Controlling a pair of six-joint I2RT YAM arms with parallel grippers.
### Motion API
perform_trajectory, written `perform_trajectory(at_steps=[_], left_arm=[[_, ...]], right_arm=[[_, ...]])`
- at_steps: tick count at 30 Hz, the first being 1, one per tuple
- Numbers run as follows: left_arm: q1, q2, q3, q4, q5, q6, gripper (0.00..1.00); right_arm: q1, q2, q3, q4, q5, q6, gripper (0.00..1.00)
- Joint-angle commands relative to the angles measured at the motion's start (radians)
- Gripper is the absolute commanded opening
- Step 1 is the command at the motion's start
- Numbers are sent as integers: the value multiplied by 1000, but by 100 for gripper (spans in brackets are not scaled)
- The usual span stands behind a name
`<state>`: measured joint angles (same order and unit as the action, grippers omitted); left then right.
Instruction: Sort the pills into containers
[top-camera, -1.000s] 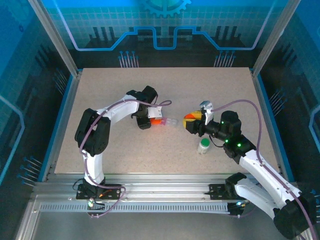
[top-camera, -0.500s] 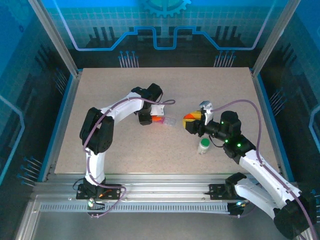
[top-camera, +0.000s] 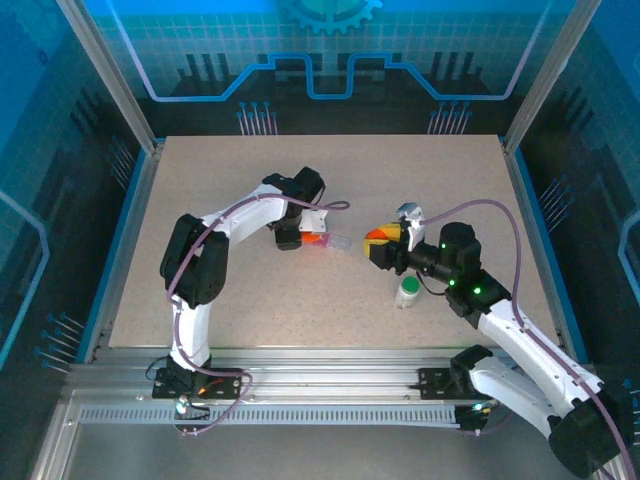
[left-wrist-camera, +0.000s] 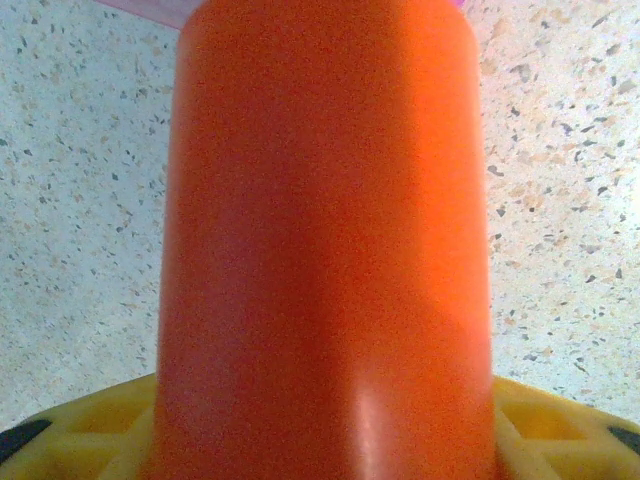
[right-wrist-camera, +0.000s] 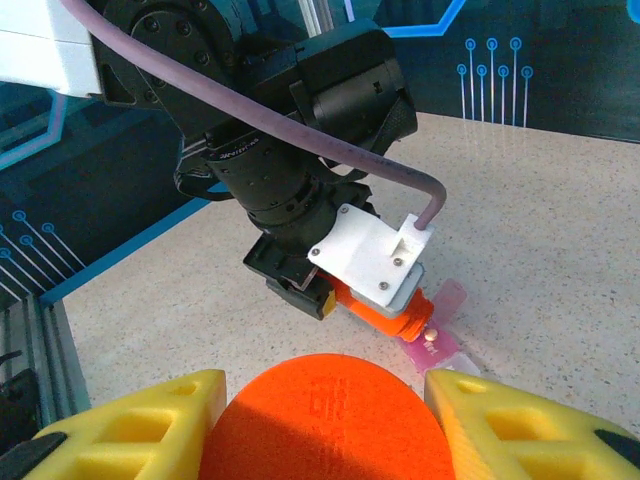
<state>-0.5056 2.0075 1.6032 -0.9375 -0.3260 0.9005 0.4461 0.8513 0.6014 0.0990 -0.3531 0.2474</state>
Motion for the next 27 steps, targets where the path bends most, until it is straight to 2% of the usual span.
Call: perform_trajectory(at_steps=[1,15,27], left_arm=[[12,-9,11,-17,-18,14,12],[19,-62,0,-4,-24,20,12],[28,-96,-18,13,21,0,12]], right_arm=[[16,3,-5,38,-12,2,24],[29,12,1,34,-8,-7,24],[38,19,4,30,-6,-14,24]])
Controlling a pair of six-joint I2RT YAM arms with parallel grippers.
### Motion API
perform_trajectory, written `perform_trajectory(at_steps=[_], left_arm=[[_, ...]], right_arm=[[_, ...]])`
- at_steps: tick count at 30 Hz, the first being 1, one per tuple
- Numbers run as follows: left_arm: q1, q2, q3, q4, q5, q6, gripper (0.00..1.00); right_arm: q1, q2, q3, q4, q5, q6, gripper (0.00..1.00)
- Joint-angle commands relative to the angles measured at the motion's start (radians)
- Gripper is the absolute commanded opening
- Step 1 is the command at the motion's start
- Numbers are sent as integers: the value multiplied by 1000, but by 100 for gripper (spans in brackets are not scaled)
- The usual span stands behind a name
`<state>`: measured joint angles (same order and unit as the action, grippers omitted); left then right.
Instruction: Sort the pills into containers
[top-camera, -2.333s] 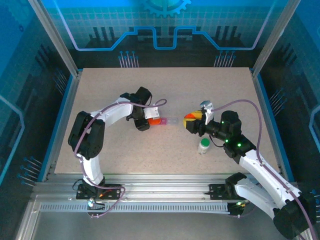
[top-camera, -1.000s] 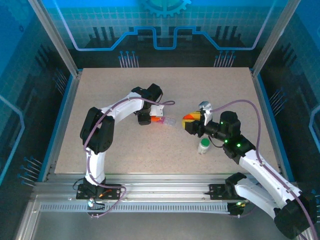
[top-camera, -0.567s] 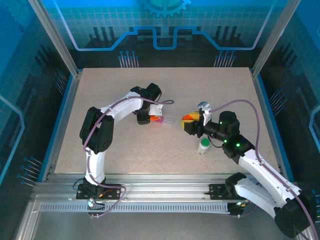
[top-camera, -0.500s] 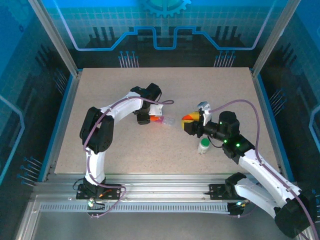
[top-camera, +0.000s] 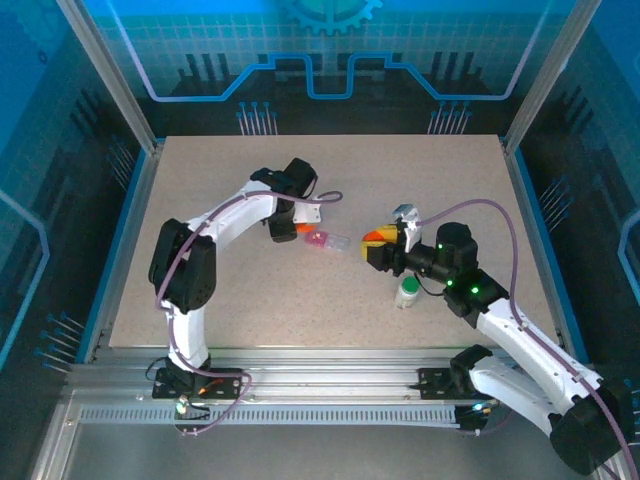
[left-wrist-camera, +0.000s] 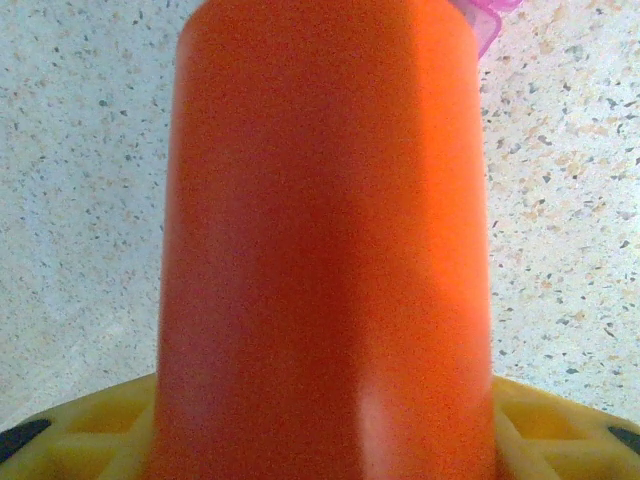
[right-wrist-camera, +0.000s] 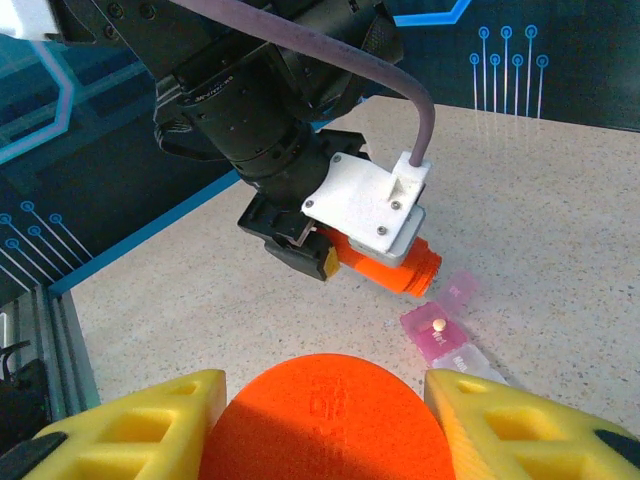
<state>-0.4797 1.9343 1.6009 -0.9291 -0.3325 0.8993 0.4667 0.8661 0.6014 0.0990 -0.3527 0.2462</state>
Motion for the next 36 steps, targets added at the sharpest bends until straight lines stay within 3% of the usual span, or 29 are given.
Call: perform_trajectory(at_steps=[1,14,36], left_arm=[[0,-17,-15,7,30,-4,12],[-20,58,-2,-1,12,-27,10],[-30,28,-40,57,61,-173,10]], right_arm=[[20,3,5,30,-5,-15,24],[25,15,8,26,0,-21,24],[41,26,14,20,6,-31,24]])
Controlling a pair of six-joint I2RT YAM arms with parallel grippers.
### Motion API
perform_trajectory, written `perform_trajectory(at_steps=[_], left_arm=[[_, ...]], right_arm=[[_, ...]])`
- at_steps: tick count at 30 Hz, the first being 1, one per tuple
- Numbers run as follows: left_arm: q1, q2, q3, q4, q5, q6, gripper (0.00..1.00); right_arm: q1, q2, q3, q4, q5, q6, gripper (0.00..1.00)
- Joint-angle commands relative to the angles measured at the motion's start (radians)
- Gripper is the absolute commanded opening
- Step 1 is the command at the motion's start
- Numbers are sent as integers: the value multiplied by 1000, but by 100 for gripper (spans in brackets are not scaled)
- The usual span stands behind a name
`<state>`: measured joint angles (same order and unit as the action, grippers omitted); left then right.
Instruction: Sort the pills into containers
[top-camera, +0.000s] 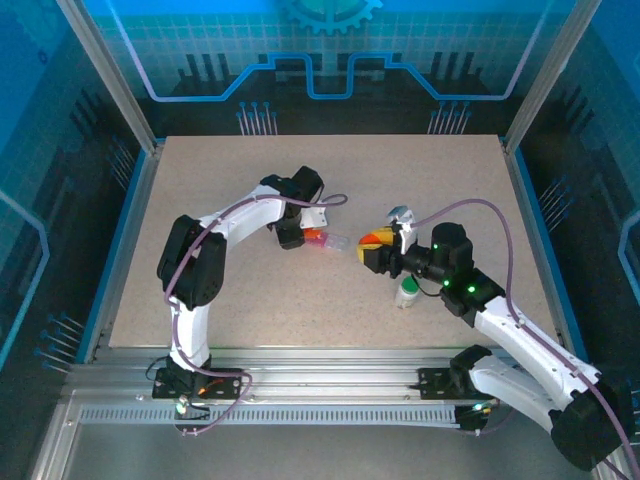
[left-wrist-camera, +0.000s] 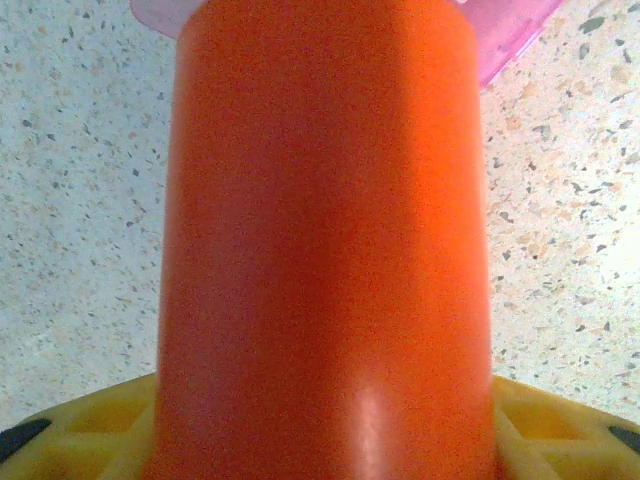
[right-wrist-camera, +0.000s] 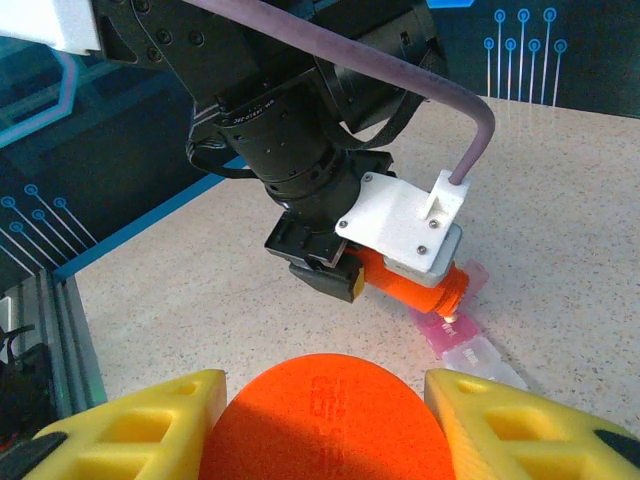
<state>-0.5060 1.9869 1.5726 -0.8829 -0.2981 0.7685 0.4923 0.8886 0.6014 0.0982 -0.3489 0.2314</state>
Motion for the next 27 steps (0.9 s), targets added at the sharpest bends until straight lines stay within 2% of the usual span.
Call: perform_trajectory(at_steps=[1,21,27], left_arm=[[-4,-27,-16,17,34,-53,10],[18,-137,-154,123,18,-106,9],[19,-169,-183,186,21,-170,9]], right_arm=[[17,4,16,19,2,-18,24],[35,10,23,12,8,-30,24],[39,16,25,8,10,-36,24]])
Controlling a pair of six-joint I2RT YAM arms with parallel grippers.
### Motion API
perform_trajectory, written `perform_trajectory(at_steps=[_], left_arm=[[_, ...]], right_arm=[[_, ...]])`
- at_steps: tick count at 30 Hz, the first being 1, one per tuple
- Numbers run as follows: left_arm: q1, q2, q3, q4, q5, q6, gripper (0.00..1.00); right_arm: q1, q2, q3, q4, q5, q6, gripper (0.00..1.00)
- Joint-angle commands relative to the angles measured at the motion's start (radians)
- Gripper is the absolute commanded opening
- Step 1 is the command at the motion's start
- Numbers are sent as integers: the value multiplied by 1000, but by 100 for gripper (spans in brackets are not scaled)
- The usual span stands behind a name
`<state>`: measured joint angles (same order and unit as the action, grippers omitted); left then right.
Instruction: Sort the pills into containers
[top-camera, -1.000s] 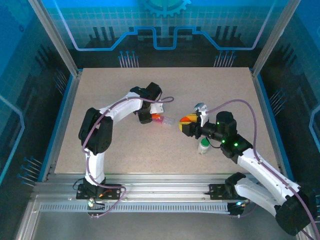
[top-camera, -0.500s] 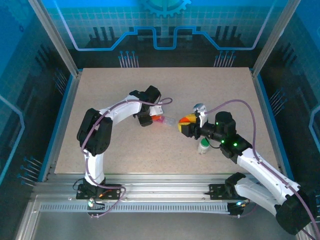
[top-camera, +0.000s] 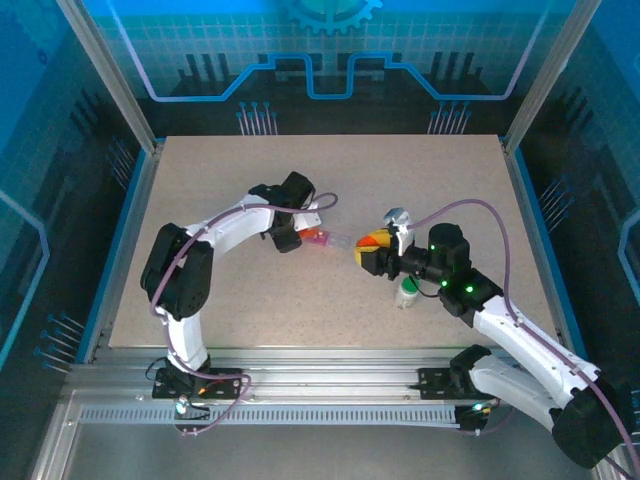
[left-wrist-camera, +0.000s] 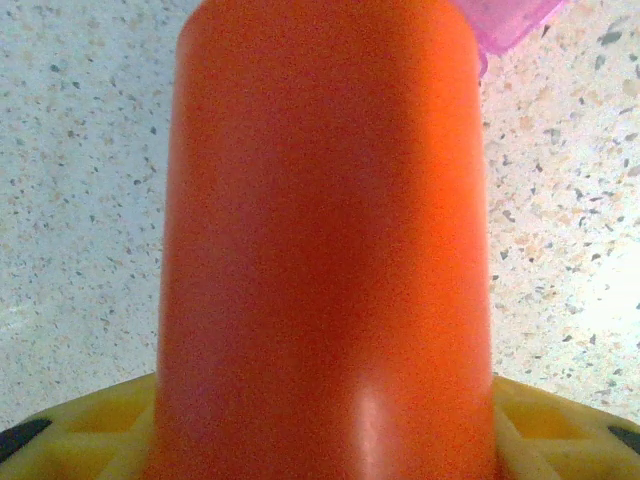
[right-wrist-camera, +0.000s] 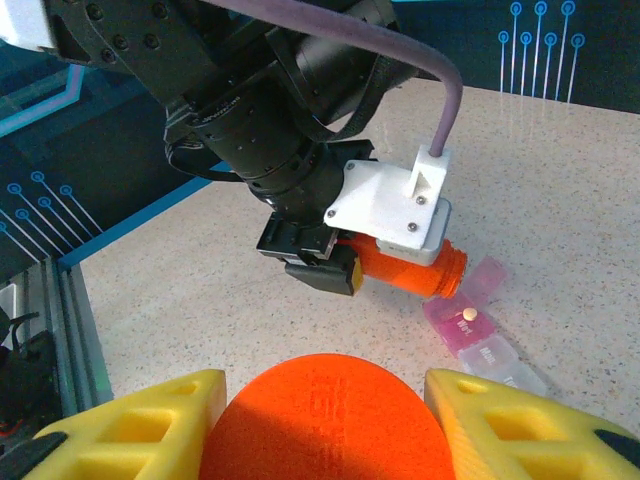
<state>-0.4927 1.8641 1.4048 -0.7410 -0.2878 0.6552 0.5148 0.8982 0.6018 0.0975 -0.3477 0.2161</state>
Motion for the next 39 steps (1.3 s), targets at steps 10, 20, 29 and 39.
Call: perform_trajectory(at_steps=[10,20,29,39], left_arm=[[-39,-95,-78,195,31,-195,9],[-83,-36,-86,185,-32,-173,8],[-101,3,-72,166,-83,-140,8],[-108,10,-78,169,-96,-135,7]], right_arm=[[19,13,27,7,16,-26,24],[22,15,27,8,9,-27,24],[24,11,29,6,7,-27,24],[24,12,29,8,3,-26,24]])
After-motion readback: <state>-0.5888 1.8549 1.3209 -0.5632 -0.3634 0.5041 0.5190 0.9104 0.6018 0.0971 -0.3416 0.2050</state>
